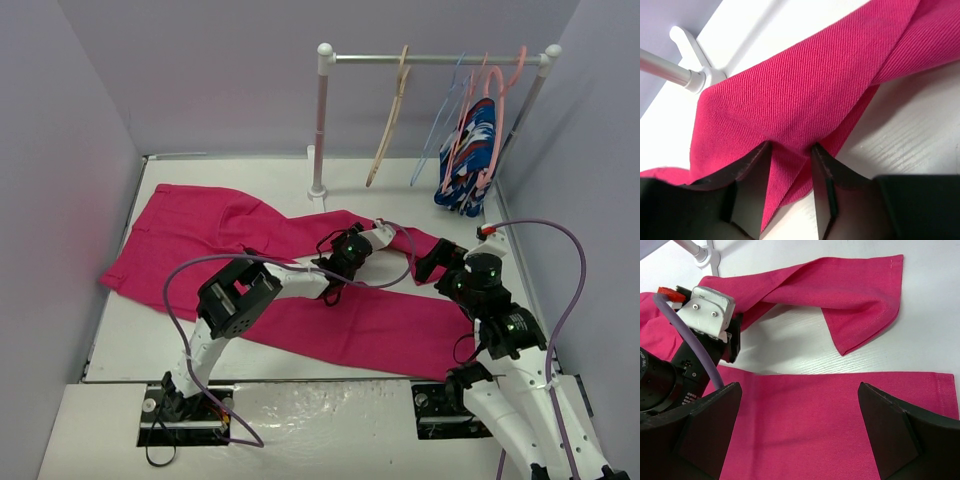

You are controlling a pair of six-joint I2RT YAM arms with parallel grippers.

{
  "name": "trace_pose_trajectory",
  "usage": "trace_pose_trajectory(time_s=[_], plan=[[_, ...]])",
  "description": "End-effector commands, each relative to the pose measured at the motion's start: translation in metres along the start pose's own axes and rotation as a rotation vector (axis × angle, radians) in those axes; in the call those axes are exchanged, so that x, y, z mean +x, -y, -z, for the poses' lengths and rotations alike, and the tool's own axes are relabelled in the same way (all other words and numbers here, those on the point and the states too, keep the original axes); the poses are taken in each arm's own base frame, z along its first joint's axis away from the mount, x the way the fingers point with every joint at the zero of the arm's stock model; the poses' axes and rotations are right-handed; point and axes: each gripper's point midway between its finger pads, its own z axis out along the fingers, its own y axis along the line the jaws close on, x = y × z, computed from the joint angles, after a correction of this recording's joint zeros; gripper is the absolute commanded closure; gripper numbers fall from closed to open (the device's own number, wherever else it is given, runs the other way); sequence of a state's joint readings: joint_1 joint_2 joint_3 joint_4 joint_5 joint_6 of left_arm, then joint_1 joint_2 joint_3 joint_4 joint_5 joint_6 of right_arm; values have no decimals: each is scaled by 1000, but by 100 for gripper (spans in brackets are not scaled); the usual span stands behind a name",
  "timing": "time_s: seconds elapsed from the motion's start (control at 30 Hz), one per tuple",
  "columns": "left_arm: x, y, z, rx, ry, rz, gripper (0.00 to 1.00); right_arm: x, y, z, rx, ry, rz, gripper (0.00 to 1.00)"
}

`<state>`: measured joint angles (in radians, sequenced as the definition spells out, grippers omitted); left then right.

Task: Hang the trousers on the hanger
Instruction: Flatten out the trousers at the center of the board.

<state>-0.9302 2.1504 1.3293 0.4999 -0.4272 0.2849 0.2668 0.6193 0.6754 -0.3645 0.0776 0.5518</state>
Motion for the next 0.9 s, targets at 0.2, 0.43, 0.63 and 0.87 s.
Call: trace_pose_trajectory(time_s=[0.2, 0.43, 0.63, 0.87], plan=[[-79, -42, 24, -78, 175, 62, 100, -18, -9, 3, -29, 50, -12, 0], [-109, -51, 87, 24, 203, 33, 100, -19, -5, 1, -1, 54, -20, 0], [-104, -32, 156, 133, 180, 46, 100, -14, 6, -11, 78, 34, -32, 0], [-34, -7, 192, 163, 34, 108, 100, 9, 22, -40, 193, -59, -41, 1]])
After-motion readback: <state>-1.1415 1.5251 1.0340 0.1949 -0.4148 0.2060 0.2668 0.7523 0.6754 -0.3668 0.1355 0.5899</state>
